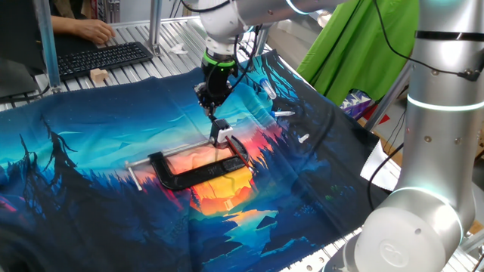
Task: Sharpen the pencil with a pencil sharpener
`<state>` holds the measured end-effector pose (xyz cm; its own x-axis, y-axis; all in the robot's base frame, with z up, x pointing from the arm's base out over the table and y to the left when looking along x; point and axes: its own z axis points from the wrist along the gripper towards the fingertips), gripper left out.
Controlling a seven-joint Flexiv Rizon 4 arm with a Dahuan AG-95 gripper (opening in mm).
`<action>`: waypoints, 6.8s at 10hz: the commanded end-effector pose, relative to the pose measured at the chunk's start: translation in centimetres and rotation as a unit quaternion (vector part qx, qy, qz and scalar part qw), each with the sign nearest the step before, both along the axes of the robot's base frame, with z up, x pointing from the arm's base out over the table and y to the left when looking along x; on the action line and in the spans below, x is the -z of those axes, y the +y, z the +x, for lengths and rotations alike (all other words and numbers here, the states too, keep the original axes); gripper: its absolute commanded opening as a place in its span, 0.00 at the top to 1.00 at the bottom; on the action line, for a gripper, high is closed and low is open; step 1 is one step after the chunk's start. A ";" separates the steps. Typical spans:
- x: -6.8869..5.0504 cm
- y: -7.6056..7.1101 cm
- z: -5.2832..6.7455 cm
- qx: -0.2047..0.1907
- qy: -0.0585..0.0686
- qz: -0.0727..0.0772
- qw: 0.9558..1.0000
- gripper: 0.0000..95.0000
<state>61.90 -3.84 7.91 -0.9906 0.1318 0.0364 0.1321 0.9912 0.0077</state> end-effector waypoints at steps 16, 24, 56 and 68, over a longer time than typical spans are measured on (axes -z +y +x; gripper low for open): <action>3.2 1.4 1.2 -0.015 -0.008 -0.007 1.000 1.00; 4.5 0.7 1.7 -0.031 -0.012 -0.004 0.999 1.00; 5.2 -0.1 1.9 -0.021 -0.025 -0.014 0.999 1.00; 5.1 0.0 1.9 -0.018 -0.024 -0.012 0.999 1.00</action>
